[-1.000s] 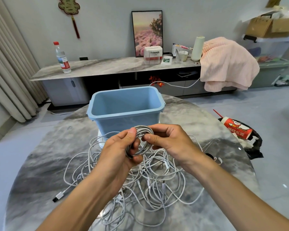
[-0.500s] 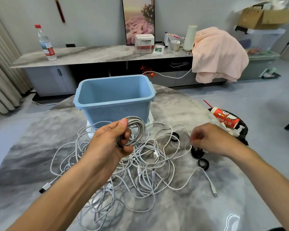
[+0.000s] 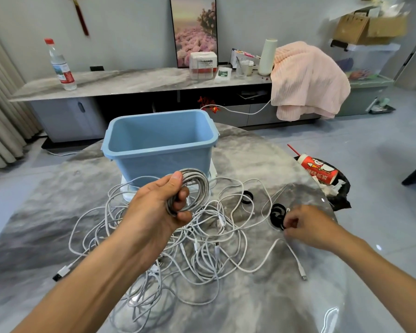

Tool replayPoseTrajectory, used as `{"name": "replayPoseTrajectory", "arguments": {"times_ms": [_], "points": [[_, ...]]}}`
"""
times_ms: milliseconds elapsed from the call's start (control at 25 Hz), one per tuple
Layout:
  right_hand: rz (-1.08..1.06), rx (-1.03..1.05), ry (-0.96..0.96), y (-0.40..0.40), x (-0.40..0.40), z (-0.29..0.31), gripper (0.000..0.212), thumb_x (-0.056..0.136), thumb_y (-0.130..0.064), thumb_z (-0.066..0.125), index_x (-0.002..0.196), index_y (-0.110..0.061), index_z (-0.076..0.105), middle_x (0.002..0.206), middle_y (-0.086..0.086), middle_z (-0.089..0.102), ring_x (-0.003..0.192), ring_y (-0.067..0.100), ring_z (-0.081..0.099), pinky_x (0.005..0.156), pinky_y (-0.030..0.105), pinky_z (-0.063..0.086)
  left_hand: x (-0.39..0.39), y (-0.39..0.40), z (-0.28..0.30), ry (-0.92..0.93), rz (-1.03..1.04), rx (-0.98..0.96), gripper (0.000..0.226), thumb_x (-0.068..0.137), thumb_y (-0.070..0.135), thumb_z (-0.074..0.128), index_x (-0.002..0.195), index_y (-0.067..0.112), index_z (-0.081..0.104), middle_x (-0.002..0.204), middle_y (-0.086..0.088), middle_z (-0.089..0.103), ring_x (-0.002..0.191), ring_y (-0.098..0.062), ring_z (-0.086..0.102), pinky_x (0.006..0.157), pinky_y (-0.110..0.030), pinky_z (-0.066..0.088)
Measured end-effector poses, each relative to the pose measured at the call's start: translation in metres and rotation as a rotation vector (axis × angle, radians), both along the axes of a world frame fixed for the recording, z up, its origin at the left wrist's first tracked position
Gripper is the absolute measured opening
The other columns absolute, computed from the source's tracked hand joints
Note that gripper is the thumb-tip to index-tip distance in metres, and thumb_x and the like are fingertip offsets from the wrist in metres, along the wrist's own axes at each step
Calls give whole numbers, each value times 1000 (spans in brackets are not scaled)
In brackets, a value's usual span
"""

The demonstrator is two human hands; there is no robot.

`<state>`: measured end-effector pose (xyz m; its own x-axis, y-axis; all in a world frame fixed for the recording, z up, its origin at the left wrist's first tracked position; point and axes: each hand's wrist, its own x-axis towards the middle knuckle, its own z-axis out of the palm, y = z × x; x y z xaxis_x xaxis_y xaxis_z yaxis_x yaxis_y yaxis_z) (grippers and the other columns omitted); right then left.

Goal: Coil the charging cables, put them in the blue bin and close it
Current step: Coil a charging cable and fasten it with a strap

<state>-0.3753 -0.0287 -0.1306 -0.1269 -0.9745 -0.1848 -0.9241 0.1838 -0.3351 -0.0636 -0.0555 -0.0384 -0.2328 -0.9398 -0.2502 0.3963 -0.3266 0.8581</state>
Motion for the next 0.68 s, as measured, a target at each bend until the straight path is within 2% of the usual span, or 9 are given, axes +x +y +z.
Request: {"name": "replayPoseTrajectory", "arguments": {"times_ms": [40, 120, 200, 360, 440, 520, 600, 680], "points": [[-68, -49, -215, 0, 11, 16, 18, 80, -13, 75, 68, -26, 69, 66, -10, 65, 62, 4, 59, 53, 10, 40, -1, 1, -1, -6, 0, -1, 21, 96, 19, 54, 76, 14, 54, 64, -2, 47, 55, -9, 34, 42, -18, 32], [-135, -81, -722, 3, 45, 48, 12, 82, -2, 72, 76, -13, 72, 58, -5, 63, 53, 8, 55, 52, 15, 45, -2, 3, -3, -28, 3, -1, 22, 96, 18, 54, 74, 14, 55, 63, -2, 50, 53, -8, 35, 42, -18, 32], [-116, -72, -1016, 6, 80, 68, 15, 84, 5, 67, 75, -8, 70, 61, 4, 63, 53, 14, 55, 48, 19, 45, -6, 4, -7, -56, -3, 6, 24, 97, 18, 55, 74, 14, 57, 63, -3, 53, 52, -8, 36, 41, -18, 32], [-18, -86, -1359, -4, 134, 87, 11, 77, -3, 63, 71, -11, 66, 80, 17, 70, 63, 18, 57, 57, 31, 49, -4, 4, -7, -51, 0, 2, 23, 98, 18, 54, 75, 13, 58, 64, -3, 53, 52, -7, 36, 42, -18, 33], [37, -93, -1584, -9, 145, 92, 7, 69, -10, 54, 67, -11, 61, 77, 19, 65, 64, 21, 56, 57, 33, 49, -1, 1, -5, -33, 18, 8, 23, 98, 18, 53, 77, 13, 58, 65, -3, 54, 52, -7, 36, 41, -17, 32], [120, -92, -1779, -12, 152, 97, 4, 63, -15, 57, 62, -11, 56, 72, 18, 58, 68, 26, 56, 63, 35, 51, 2, -2, -6, -11, 35, 11, 20, 98, 19, 52, 82, 10, 59, 67, -3, 56, 52, -7, 36, 41, -17, 32], [210, -72, -1873, -15, 159, 99, 13, 61, -21, 59, 60, -10, 52, 69, 18, 55, 76, 32, 58, 72, 41, 52, 6, -5, -8, 1, 25, 0, 17, 99, 19, 52, 92, 7, 60, 71, -6, 55, 53, -8, 38, 42, -17, 32], [229, -38, -1863, -17, 166, 98, 14, 61, -20, 60, 60, -9, 52, 68, 19, 55, 79, 35, 62, 74, 42, 56, 8, -6, -11, -2, -3, -19, 19, 100, 20, 50, 98, 3, 59, 72, -10, 51, 55, -10, 41, 42, -17, 31]]}}
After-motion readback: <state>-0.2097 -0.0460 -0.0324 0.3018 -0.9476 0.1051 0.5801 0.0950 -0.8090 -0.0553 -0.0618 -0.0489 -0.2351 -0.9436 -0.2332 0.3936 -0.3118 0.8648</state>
